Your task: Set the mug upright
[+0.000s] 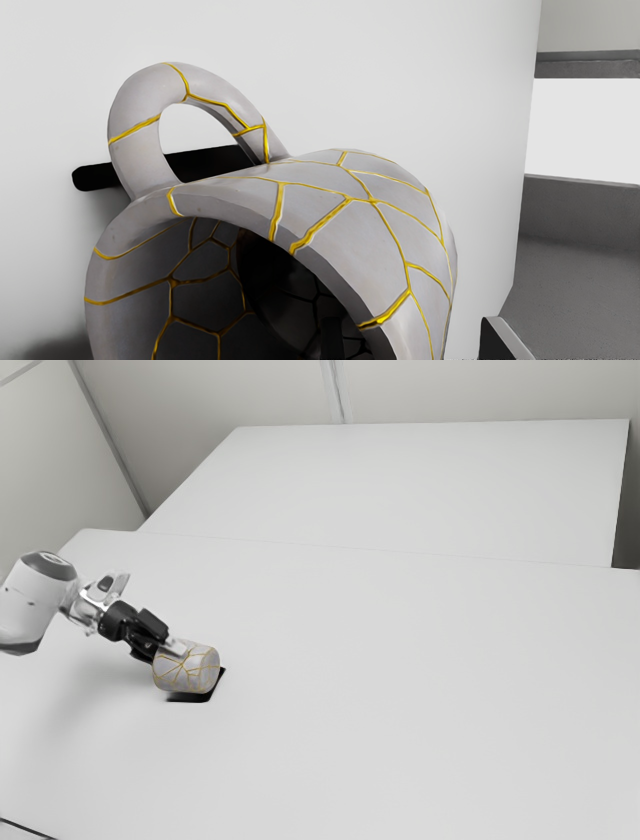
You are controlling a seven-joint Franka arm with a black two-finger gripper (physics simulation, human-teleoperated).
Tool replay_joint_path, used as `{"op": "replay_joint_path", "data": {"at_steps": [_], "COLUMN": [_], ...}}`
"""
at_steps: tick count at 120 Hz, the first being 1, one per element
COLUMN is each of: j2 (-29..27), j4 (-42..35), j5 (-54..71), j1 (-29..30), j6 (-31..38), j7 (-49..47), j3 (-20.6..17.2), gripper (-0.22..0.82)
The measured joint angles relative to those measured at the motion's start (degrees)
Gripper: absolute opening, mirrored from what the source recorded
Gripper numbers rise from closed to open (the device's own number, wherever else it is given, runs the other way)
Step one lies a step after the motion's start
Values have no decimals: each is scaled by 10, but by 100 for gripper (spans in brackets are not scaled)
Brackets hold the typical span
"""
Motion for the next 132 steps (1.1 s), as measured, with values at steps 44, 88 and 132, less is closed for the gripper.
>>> {"op": "replay_joint_path", "data": {"at_steps": [44, 88, 132], "j2": [-1, -89, -172], "j4": [3, 7, -65], "j5": [-8, 78, 268], "j1": [4, -17, -28], "j6": [-34, 8, 223], "j7": [5, 5, 3], "j3": [0, -46, -185], "gripper": [-13, -18, -18]}}
